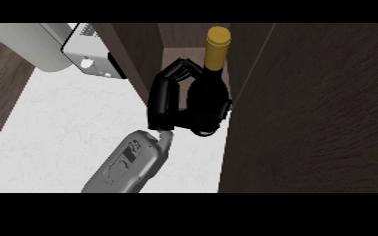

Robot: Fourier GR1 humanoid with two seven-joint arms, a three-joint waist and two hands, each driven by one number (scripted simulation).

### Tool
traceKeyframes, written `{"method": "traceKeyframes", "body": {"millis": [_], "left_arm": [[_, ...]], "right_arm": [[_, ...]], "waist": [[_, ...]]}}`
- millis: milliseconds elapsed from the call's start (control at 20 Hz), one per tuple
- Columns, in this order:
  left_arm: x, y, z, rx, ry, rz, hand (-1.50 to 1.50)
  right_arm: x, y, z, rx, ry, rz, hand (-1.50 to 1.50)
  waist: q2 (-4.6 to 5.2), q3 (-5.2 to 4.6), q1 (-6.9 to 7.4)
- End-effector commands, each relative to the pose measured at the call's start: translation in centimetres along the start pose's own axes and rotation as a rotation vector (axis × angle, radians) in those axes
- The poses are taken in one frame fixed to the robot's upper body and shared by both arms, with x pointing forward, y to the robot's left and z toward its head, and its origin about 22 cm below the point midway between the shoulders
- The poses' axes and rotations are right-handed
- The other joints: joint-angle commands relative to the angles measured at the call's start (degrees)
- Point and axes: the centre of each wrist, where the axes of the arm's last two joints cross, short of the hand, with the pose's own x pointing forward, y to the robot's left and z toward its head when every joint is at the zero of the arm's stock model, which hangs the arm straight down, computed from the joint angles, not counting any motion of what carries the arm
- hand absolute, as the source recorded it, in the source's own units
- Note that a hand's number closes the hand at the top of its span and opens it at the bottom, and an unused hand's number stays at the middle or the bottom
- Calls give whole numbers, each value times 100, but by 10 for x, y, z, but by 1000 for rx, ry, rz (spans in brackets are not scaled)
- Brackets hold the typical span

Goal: Pick up the wine, place it into the cabinet and close the cabinet

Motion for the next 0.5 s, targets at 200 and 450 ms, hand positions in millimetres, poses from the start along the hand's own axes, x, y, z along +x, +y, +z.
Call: {"method": "traceKeyframes", "body": {"millis": [200, 450], "left_arm": [[-18, 10, -1, 18, -12, -93, 150], [-42, 14, -12, 38, -41, -115, 150]], "right_arm": [[11, -3, 13, 17, -74, -17, -150], [16, 5, 15, 44, -54, -42, -150]], "waist": [[-4, 2, 40], [6, -2, -5]]}}
